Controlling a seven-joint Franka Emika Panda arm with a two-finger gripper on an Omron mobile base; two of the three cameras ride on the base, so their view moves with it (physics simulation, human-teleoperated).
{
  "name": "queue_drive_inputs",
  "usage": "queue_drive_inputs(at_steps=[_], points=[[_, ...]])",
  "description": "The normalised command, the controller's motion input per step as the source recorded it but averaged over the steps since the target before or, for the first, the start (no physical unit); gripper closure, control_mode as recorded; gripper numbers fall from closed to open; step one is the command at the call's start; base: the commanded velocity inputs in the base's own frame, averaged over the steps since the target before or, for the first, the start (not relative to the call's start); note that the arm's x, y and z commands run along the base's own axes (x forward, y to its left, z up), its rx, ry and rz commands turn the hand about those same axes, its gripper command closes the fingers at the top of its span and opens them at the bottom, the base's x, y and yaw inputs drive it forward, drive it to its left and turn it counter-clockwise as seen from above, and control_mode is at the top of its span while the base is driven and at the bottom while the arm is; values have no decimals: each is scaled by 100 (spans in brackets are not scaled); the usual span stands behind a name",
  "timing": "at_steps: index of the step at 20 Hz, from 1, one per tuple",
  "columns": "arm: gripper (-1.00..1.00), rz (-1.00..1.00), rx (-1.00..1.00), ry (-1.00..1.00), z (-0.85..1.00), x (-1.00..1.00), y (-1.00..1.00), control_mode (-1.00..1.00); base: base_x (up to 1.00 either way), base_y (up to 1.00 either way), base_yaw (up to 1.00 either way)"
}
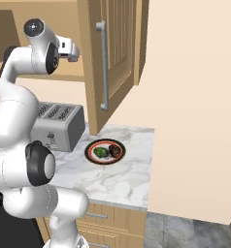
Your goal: Pick the avocado and bread from the counter and place them on the plate. Then pick the jam from the cabinet and place it next to the plate. Lastly close the cabinet door.
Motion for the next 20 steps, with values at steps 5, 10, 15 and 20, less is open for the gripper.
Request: queue_drive_inputs(at_steps=[5,10,15,20], points=[[-100,0,0,1,-5,29,3,-100,0,0,0],[-100,0,0,1,-6,28,0,-100,0,0,0],[-100,0,0,0,-2,27,3,-100,0,0,0],[-100,0,0,0,-1,26,5,-100,0,0,0]])
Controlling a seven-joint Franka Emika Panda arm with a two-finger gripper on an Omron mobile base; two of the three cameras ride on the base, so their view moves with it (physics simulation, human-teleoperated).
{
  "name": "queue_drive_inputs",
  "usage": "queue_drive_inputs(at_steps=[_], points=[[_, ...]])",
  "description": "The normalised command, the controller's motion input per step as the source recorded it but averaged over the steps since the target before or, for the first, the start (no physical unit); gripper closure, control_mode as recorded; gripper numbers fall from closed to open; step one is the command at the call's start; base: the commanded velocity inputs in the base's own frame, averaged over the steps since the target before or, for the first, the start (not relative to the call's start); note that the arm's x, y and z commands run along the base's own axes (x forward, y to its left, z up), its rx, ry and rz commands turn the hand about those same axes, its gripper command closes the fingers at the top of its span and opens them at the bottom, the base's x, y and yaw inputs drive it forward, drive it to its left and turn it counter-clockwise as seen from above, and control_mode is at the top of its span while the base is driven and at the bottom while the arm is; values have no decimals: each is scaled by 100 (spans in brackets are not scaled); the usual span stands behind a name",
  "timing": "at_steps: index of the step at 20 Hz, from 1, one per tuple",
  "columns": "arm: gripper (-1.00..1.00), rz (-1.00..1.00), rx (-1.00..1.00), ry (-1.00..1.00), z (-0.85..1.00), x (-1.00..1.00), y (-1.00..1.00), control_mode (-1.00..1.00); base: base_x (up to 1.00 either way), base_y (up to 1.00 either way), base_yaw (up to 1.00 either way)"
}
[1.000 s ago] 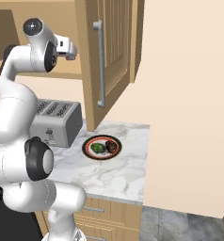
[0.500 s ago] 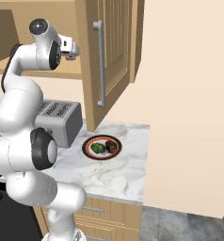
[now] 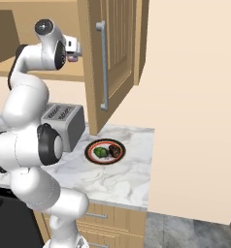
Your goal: Pick the avocado and bread from the counter and place them on the plate. Then pick the jam from the cabinet and place it next to the plate. Lastly close the cabinet door.
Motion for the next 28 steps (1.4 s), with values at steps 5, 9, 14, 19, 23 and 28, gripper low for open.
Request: queue_drive_inputs(at_steps=[5,9,14,19,23,28], points=[[-100,0,0,0,0,26,3,-100,0,0,0],[-100,0,0,0,0,23,2,-100,0,0,0],[-100,0,0,0,0,22,3,-100,0,0,0],[-100,0,0,0,0,21,8,-100,0,0,0],[-100,0,0,0,-4,19,7,-100,0,0,0],[-100,0,0,2,-11,21,2,-100,0,0,0]])
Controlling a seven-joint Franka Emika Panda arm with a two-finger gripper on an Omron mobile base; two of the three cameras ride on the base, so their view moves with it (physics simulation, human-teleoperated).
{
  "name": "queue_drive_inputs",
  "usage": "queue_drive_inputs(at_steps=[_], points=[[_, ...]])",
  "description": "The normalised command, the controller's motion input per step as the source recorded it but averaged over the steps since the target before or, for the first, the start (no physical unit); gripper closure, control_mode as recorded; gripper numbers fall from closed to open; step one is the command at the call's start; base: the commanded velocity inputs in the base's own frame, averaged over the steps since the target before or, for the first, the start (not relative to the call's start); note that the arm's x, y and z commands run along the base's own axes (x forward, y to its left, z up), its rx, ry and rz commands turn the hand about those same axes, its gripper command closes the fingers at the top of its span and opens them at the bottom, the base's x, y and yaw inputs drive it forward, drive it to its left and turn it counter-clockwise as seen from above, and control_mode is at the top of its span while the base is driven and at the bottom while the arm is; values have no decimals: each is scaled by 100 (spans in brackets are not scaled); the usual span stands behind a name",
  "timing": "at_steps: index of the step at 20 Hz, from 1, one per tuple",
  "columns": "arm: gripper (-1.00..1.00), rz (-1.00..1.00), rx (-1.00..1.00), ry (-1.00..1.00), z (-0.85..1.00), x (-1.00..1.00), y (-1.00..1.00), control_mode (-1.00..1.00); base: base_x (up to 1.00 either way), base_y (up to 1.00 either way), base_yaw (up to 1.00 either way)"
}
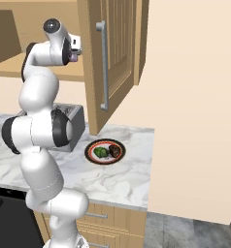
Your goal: Pick the avocado and bread from the counter and place them on the plate. Then pick the jam from the cabinet and place it next to the plate. Lastly close the cabinet door.
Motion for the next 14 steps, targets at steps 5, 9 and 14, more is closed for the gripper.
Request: queue_drive_inputs(at_steps=[5,9,14], points=[[-100,0,0,1,-9,19,0,-100,0,0,0],[-100,0,0,0,-5,20,0,-100,0,0,0],[-100,0,0,1,-6,21,0,-100,0,0,0]])
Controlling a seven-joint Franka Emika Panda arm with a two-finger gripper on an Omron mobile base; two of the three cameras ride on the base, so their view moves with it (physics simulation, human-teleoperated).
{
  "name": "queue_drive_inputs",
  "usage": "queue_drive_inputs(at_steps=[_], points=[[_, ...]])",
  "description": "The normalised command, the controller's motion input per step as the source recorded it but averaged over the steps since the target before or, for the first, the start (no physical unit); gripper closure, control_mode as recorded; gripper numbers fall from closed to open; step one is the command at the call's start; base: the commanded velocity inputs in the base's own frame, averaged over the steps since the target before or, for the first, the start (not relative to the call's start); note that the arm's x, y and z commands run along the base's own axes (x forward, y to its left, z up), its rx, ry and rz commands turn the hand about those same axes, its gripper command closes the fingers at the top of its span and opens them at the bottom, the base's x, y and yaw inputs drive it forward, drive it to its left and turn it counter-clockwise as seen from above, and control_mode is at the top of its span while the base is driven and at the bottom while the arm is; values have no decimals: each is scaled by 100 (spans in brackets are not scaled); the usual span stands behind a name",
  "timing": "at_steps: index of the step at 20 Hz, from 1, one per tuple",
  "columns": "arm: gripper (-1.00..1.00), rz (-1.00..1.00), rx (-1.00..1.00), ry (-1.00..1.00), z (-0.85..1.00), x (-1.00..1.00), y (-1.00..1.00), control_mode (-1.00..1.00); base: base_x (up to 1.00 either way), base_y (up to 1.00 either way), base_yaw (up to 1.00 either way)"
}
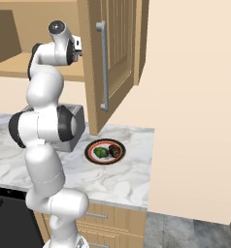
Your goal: Pick the avocado and bread from the counter and place them on the plate. Then pick the jam from the cabinet and place it next to the plate. Lastly close the cabinet door.
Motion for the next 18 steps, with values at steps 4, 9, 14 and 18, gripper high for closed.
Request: queue_drive_inputs(at_steps=[4,9,14,18], points=[[-100,0,0,1,-4,18,0,-100,0,0,0],[100,0,0,0,0,6,0,-100,0,0,0],[100,-1,0,0,-1,-6,0,-100,0,0,0],[100,-4,0,0,-2,-37,0,-100,0,0,0]])
